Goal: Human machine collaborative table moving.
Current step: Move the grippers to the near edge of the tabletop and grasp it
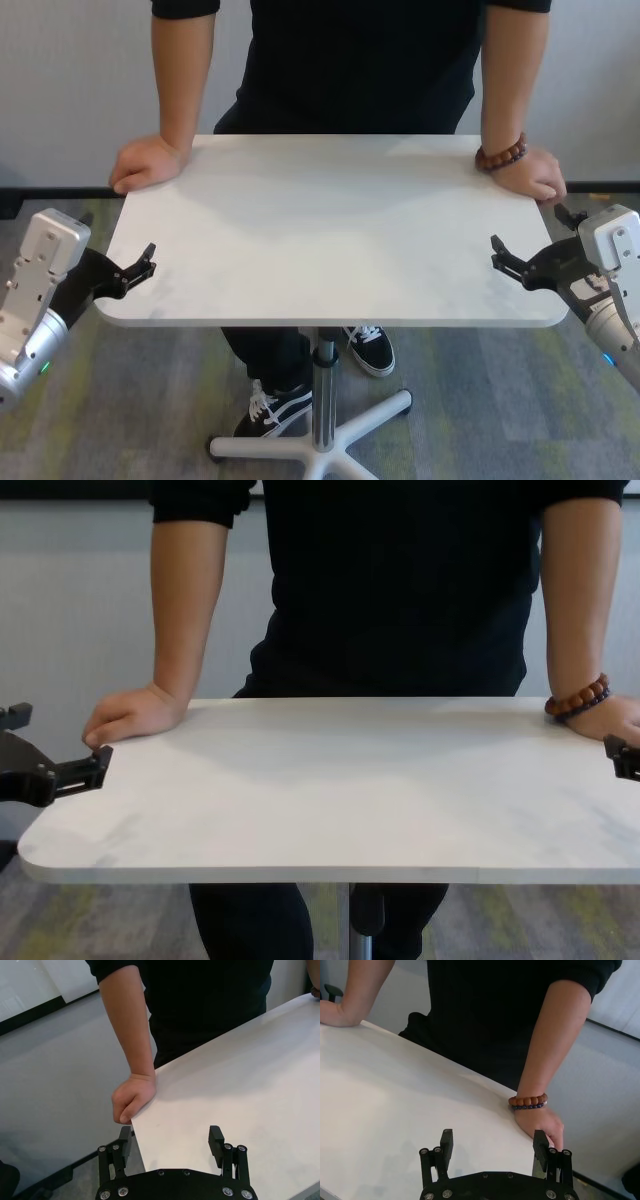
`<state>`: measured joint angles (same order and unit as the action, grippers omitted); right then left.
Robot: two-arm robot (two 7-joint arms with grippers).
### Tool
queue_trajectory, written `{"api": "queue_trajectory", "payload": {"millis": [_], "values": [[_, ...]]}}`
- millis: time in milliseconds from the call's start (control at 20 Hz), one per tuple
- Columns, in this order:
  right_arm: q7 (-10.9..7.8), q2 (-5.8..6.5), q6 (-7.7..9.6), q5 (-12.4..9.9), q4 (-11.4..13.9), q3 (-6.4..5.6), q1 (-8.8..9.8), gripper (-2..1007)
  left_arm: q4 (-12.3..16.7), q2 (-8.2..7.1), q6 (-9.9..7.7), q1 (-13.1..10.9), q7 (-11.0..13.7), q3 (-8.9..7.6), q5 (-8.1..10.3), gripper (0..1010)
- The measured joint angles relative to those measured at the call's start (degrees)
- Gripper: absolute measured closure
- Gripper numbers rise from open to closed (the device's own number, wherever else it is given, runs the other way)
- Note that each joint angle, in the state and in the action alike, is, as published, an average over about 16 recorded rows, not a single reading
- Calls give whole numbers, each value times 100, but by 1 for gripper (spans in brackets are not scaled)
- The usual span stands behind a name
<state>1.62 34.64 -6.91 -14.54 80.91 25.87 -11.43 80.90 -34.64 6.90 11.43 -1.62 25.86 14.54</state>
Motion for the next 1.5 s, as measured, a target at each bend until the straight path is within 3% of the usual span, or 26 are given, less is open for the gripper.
{"api": "queue_trajectory", "payload": {"millis": [1500], "values": [[0, 0, 0, 0, 0, 0, 0, 0, 0, 0, 0, 0, 0, 0, 0, 10]]}}
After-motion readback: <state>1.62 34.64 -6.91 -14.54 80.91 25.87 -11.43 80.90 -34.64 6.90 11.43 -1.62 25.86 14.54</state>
